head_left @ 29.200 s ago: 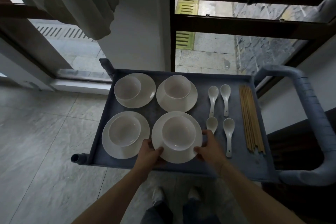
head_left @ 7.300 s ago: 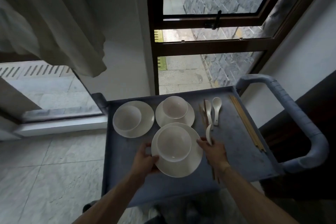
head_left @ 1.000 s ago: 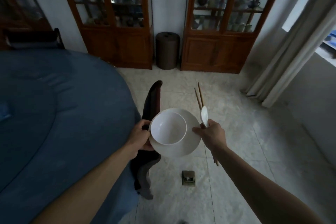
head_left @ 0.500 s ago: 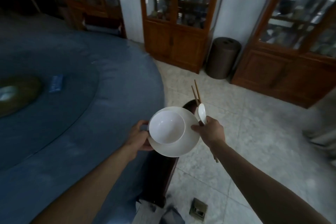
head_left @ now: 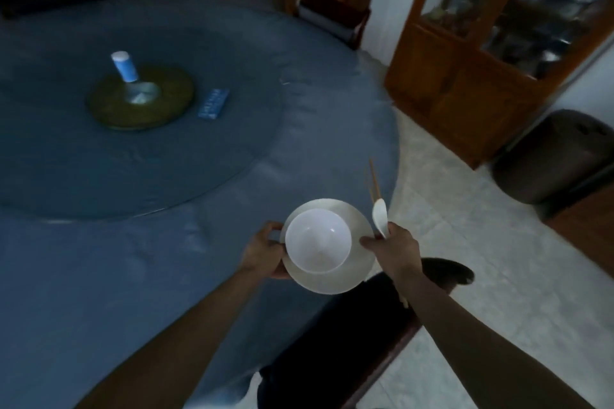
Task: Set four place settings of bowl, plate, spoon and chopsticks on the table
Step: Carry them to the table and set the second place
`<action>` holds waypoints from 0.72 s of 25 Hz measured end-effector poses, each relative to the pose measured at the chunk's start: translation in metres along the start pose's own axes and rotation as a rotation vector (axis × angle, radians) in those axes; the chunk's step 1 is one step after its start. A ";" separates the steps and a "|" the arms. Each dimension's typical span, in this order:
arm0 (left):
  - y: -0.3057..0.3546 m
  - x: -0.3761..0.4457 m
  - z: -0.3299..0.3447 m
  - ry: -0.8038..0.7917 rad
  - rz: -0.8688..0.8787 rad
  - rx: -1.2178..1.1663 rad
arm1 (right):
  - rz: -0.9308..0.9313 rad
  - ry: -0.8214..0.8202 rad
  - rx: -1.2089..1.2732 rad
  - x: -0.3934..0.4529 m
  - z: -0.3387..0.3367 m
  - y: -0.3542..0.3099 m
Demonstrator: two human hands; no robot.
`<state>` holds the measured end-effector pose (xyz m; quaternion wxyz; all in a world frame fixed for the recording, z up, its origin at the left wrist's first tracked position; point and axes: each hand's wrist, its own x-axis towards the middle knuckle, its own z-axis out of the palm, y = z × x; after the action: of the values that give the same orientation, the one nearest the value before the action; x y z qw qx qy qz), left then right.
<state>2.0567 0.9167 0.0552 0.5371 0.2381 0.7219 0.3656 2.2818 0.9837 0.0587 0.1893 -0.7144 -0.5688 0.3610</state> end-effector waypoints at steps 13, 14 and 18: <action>-0.069 0.020 -0.035 0.438 -0.164 -0.216 | -0.187 -0.475 -0.037 0.073 0.121 -0.033; -0.072 0.021 -0.031 0.479 -0.178 -0.214 | -0.194 -0.512 -0.039 0.078 0.126 -0.031; -0.079 0.029 -0.014 0.594 -0.216 -0.233 | -0.233 -0.612 -0.071 0.101 0.140 -0.021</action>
<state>2.0385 0.8850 -0.0218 0.3625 -0.0194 0.8214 0.4400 2.1748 1.0660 -0.0507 0.0246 -0.5091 -0.6893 0.5148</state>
